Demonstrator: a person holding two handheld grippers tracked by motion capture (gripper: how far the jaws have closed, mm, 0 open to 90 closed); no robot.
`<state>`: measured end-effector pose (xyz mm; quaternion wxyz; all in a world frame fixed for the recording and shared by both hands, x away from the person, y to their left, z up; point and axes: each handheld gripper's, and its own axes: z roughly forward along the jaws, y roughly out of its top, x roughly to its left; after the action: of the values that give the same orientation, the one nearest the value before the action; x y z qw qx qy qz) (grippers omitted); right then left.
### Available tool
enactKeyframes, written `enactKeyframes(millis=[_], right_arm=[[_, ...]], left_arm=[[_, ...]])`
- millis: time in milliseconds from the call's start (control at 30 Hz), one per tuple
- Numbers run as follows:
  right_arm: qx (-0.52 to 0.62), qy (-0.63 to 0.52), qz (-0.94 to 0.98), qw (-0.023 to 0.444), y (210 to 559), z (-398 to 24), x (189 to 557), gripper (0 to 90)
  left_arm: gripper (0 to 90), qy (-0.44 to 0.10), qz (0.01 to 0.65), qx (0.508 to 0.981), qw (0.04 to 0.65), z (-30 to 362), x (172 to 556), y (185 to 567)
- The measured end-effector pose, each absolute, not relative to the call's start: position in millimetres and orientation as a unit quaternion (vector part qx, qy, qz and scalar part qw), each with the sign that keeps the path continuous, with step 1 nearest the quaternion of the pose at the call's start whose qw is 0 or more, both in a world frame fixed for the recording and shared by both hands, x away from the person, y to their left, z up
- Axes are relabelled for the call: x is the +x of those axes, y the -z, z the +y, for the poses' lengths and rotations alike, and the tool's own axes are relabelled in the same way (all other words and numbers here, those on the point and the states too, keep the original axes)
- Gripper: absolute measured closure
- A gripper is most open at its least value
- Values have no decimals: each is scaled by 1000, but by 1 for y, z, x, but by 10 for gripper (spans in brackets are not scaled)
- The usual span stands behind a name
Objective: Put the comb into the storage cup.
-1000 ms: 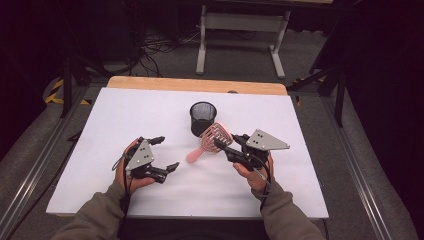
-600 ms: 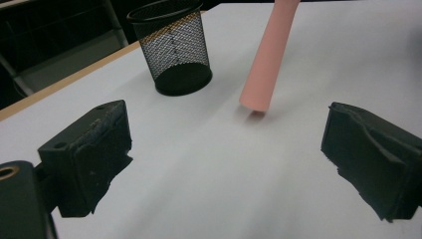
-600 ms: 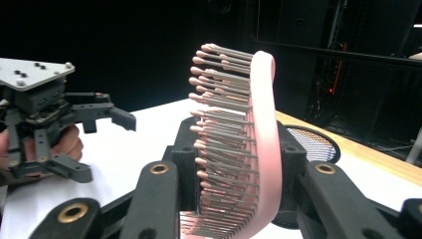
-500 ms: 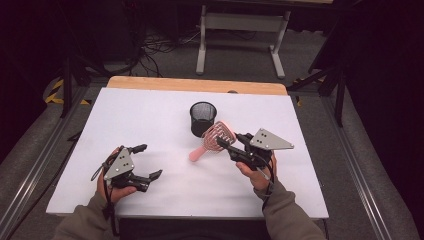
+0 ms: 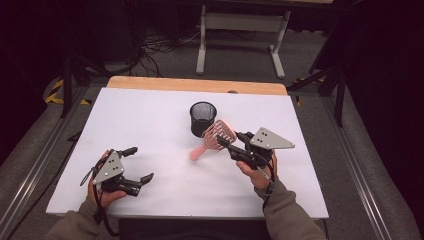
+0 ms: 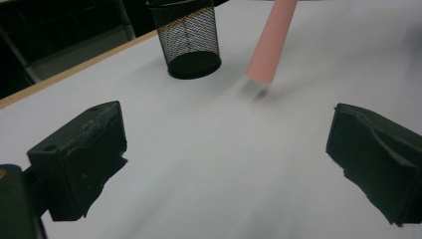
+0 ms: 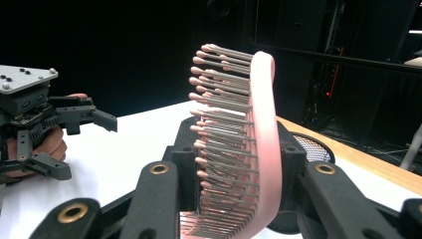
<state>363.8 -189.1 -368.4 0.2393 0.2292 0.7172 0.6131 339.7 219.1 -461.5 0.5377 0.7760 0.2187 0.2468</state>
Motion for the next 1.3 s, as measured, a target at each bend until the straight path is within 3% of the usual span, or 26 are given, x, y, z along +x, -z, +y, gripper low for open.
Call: enactKeyframes(millis=[800,1300], right_arm=[[221,-624,690,292,303,-202,384,640],[223,-614,686,320,284,-196,405,640]], left_arm=[[35,-236,232,771,544,222,343,464],[37,-235,229,773,543,221,342,464]])
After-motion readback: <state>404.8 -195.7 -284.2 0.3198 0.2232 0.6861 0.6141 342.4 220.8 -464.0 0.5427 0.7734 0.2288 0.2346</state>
